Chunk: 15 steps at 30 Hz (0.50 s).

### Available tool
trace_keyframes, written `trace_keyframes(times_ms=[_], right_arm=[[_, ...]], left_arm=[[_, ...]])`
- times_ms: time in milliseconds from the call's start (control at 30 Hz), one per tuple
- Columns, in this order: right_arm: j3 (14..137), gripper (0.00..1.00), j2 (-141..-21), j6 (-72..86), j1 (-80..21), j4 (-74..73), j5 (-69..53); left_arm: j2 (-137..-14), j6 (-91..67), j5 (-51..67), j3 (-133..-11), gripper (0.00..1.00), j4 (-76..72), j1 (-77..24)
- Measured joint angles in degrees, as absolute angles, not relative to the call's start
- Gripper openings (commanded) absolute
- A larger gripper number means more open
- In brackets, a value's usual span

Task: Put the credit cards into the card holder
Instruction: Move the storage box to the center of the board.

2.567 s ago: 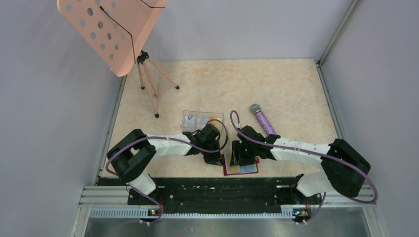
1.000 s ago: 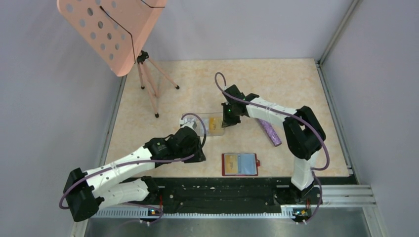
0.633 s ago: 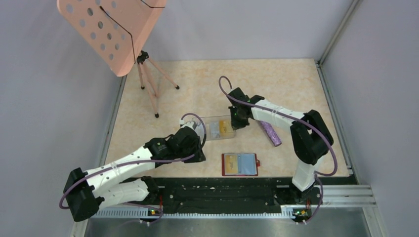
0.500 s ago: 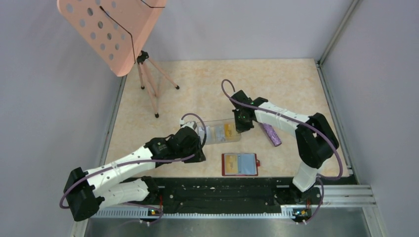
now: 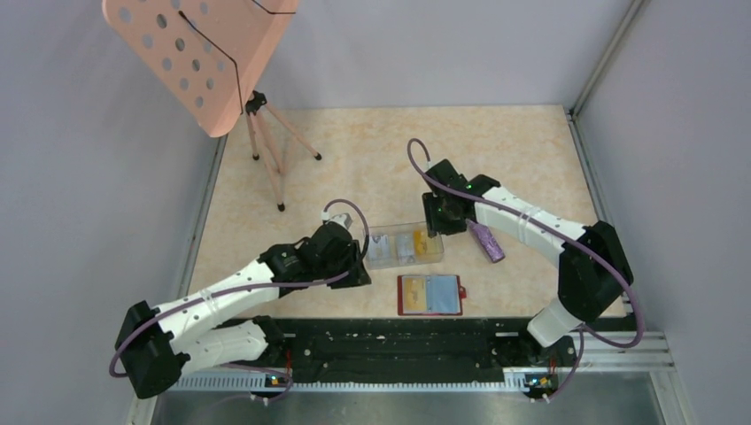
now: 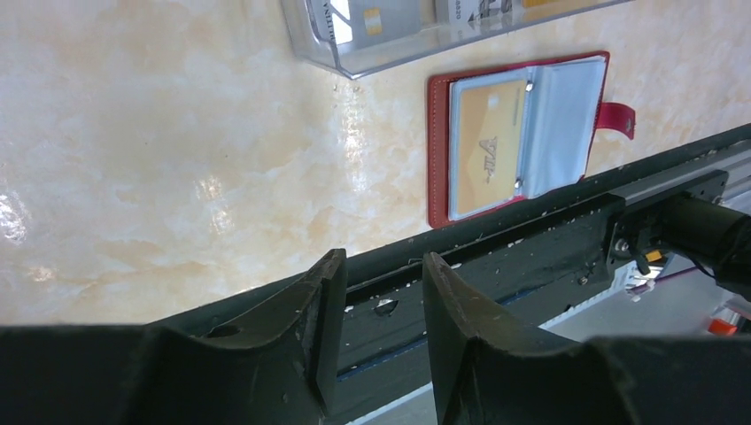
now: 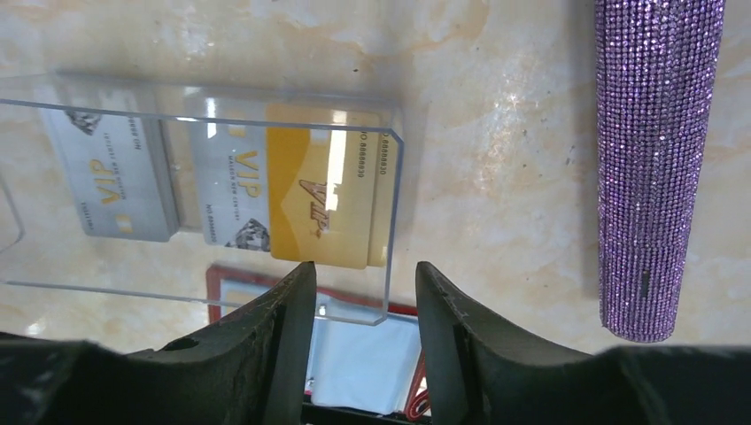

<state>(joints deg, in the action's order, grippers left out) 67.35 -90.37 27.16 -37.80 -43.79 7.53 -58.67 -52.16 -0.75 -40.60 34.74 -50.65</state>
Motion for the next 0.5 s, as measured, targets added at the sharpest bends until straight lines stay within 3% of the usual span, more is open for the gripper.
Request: trace_keyframes(times_ms=[67, 133, 500], right_arm=[[68.62, 0.26, -90.17, 26.83, -37.8, -43.81, 6.72], [70.04, 0.02, -90.17, 26.35, -38.0, -43.7, 5.58], [75.9, 0.0, -101.06, 26.17, -45.04, -39.29, -0.27]], left_arm=[[-58.67, -51.88, 0.51, -40.6, 0.43, 34.24, -49.28], [-58.65, -51.44, 2.17, -40.56, 0.43, 33.54, -47.33], [-55.35, -51.03, 10.11, -35.44, 0.43, 30.09, -38.37]])
